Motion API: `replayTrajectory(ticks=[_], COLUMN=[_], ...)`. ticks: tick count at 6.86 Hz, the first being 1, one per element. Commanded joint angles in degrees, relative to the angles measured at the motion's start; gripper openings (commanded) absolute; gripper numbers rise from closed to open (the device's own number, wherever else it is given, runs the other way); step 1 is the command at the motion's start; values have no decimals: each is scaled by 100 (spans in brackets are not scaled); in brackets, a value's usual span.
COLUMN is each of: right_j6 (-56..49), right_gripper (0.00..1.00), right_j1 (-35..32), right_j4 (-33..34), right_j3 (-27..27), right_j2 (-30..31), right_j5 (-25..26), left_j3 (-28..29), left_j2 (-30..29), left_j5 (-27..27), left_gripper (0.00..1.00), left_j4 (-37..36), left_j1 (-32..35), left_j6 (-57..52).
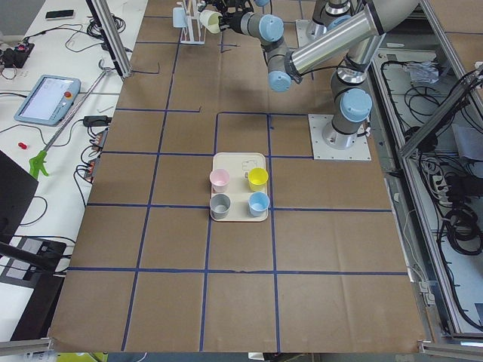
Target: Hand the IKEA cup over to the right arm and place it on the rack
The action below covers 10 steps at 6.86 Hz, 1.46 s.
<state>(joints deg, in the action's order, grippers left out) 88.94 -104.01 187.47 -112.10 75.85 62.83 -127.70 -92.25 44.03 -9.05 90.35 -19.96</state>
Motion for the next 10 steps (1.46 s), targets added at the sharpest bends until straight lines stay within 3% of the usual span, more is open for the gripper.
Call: replayTrajectory(ticks=[1,3,5,6,7,8,9,10], right_j6=[0,-69,-88,-105,-114,-114,-114,-123], right_gripper=[89,60,39,37,35,33,32,29], right_j1=[-5,-5,-5,-5,-5,-5,-5,-5], right_j4=[-9,0,17,26,26,35,44,61], right_j3=[4,-5,-5,-5,-5,-5,-5,21], right_j2=[-8,-8,-8,-8,-8,-8,-8,-17], right_j5=[45,10,-25,-25,-34,-34,-34,-34], left_j3=[0,0,8,17,43,61,70,70], left_j2=[14,23,32,32,32,-47,-47,-30], left_j5=[0,0,0,9,18,18,9,9], left_gripper=[0,0,7,16,44,88,98,99], left_j4=[0,9,9,9,17,9,9,9], left_j1=[0,0,0,0,-9,-9,-26,-79], left_j6=[1,1,1,1,18,236,351,353])
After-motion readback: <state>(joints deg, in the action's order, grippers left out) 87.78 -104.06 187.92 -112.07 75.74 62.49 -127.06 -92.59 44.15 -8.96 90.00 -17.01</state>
